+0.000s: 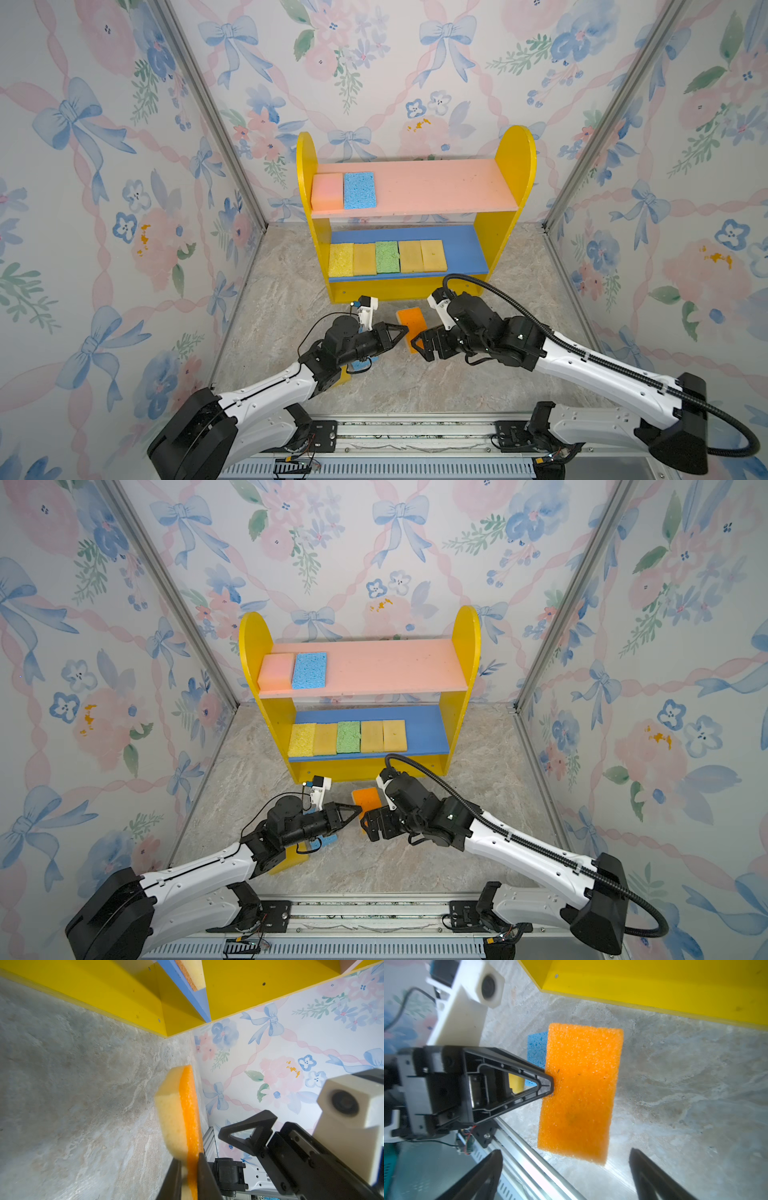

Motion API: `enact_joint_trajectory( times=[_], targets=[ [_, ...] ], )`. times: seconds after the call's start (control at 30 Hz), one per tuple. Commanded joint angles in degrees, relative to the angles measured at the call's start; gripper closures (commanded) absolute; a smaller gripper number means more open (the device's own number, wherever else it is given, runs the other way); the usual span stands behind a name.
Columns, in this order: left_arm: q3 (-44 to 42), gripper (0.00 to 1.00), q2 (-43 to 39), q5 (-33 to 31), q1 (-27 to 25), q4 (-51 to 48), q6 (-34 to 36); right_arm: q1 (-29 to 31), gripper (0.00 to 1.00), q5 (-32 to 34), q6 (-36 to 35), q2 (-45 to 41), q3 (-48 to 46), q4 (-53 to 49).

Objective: Place and organize the cleaning sponges onto the shelf
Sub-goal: 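Lift the orange sponge toward the left gripper while the left gripper approaches, then carry the orange sponge with the right gripper onto the pink top board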

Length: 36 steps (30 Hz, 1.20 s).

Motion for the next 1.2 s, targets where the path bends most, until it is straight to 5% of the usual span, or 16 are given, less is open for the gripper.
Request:
enact_joint_trajectory(
  times=[0.0, 0.17, 0.37, 0.8, 1.17],
  targets=[
    [-0.20, 0.85, -2.44, 2.26, 1.53, 0.85, 0.51, -8.06, 0.03, -15.73, 4.08, -5.43, -5.73, 4.28],
    [2.22, 0.84, -5.33, 9.09, 4.59, 1.64, 0.36, -17.90, 0.03, -31.42, 9.85, -13.24, -11.60, 13.32],
    [6.25, 0.84, -7.10, 14.60, 5.92, 3.31, -1.47, -19.42, 0.00, -38.41, 14.20, -14.38, -11.94, 19.74],
    [7.68, 0.84, -7.74, 16.16, 5.99, 6.23, -4.37, -14.87, 0.26, -38.50, 17.20, -12.03, -10.39, 25.53],
    [7.04, 0.84, -7.25, 16.68, 5.99, 7.60, -5.10, -14.15, 0.63, -37.54, 17.90, -11.38, -10.17, 26.38]
  ],
)
